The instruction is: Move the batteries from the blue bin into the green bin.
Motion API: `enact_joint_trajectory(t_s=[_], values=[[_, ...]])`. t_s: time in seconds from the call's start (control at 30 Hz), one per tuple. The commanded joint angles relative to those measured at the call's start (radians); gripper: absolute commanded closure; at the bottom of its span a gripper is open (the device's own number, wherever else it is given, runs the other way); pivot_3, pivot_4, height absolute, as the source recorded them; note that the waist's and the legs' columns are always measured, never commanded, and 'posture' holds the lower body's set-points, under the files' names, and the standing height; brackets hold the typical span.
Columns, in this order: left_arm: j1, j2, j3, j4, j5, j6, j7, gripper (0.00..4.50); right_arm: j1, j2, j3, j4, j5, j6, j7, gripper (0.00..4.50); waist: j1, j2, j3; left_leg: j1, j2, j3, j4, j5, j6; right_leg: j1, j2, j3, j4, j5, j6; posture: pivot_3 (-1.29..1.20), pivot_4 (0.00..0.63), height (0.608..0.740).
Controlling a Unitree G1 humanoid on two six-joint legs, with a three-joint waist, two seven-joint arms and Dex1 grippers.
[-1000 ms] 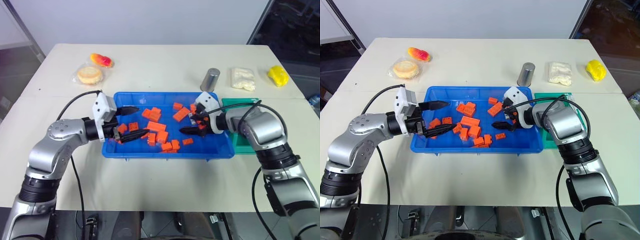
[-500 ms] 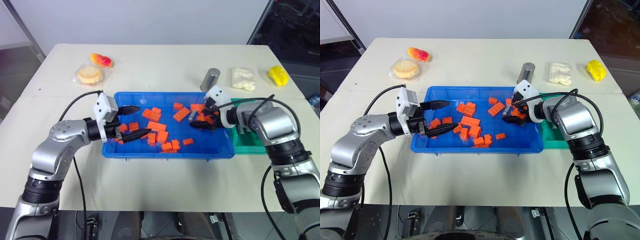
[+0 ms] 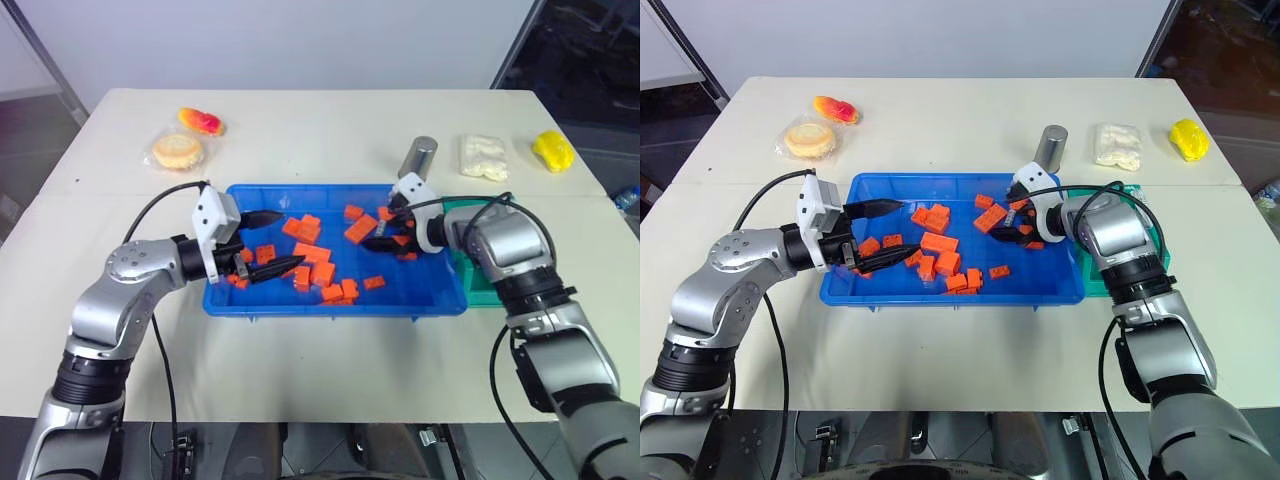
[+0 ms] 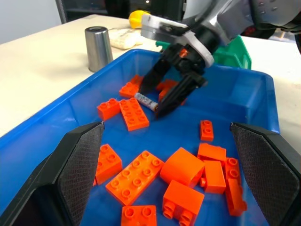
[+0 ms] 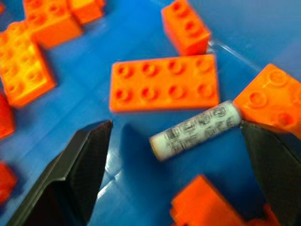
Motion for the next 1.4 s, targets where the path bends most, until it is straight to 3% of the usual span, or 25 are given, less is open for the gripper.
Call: enact_joint_trajectory(t_s=[0.03, 0.13, 0.2, 0.27, 0.47, 0.8, 0.9, 1.07, 1.4], values=[[-0.003, 0.001, 0.011, -0.04, -0.001, -0.01, 0.01, 0.0, -0.023, 0.014, -0.004, 0.044, -0.027, -0.032, -0.016, 0.05, -0.001, 0.0, 0.0, 0.001, 0.0, 0.0, 0.0, 0.0, 0.0, 0.001, 0.0, 0.0, 0.0, 0.0, 0.0, 0.0, 0.15, 0.74], [0.0, 0.003, 0.014, -0.048, -0.004, -0.007, 0.017, 0.0, -0.014, -0.001, 0.03, 0.047, -0.057, -0.076, 0.004, 0.05, -0.001, 0.0, 0.0, 0.003, 0.0, 0.001, 0.0, 0.0, 0.0, 0.004, 0.0, 0.0, 0.0, 0.0, 0.0, 0.0, 0.15, 0.74], [0.001, 0.003, 0.015, -0.05, -0.005, -0.007, 0.021, 0.0, -0.003, -0.01, 0.044, 0.041, -0.072, -0.095, 0.017, 0.58, -0.001, 0.0, 0.0, 0.004, 0.0, 0.0, 0.0, 0.0, 0.0, 0.004, 0.0, 0.0, 0.0, 0.0, 0.0, 0.0, 0.15, 0.74], [0.001, 0.004, 0.015, -0.051, -0.005, -0.006, 0.023, 0.0, 0.003, -0.012, 0.048, 0.036, -0.079, -0.102, 0.028, 1.34, 0.0, 0.0, 0.0, 0.004, 0.0, 0.0, 0.0, 0.0, 0.0, 0.003, 0.0, 0.0, 0.0, 0.0, 0.0, 0.0, 0.15, 0.74], [-0.007, 0.006, 0.016, -0.045, -0.005, -0.007, 0.021, 0.0, 0.018, -0.013, 0.062, 0.01, -0.099, -0.118, 0.04, 4.43, 0.006, 0.0, 0.0, 0.003, 0.0, 0.0, -0.001, 0.0, 0.0, 0.003, 0.0, 0.0, 0.0, 0.0, 0.0, 0.0, 0.15, 0.74], [-0.007, 0.01, 0.021, -0.038, -0.007, -0.01, 0.013, 0.0, 0.023, -0.052, 0.06, -0.076, -0.124, -0.129, 0.064, 4.43, 0.006, 0.0, 0.0, 0.003, 0.0, 0.0, -0.001, 0.0, 0.0, 0.003, 0.0, 0.0, -0.001, 0.0, 0.0, 0.0, 0.15, 0.74], [-0.005, 0.011, 0.023, -0.035, -0.007, -0.012, 0.011, 0.0, 0.018, -0.078, 0.073, -0.14, -0.13, -0.154, 0.094, 3.55, 0.006, 0.0, 0.0, 0.002, 0.0, 0.0, -0.001, 0.0, 0.0, 0.002, -0.001, 0.0, -0.001, 0.0, 0.0, 0.0, 0.15, 0.74], [-0.013, 0.027, 0.032, -0.014, -0.008, -0.014, -0.009, 0.0, 0.014, -0.11, 0.141, -0.161, -0.206, -0.308, 0.135, 1.32, -0.002, 0.0, 0.0, 0.002, 0.0, 0.0, -0.002, 0.0, 0.0, 0.002, 0.0, 0.0, -0.001, 0.0, 0.0, 0.0, 0.15, 0.74], [-0.025, 0.197, 0.12, -0.009, -0.11, 0.073, -0.146, 0.0, -0.117, -0.03, 0.151, 0.101, -0.249, -0.511, 0.202, 1.32, -0.025, 0.0, 0.0, 0.002, 0.0, 0.001, -0.002, 0.0, 0.0, 0.001, 0.0, 0.0, -0.001, 0.0, 0.0, 0.0, 0.15, 0.74]])
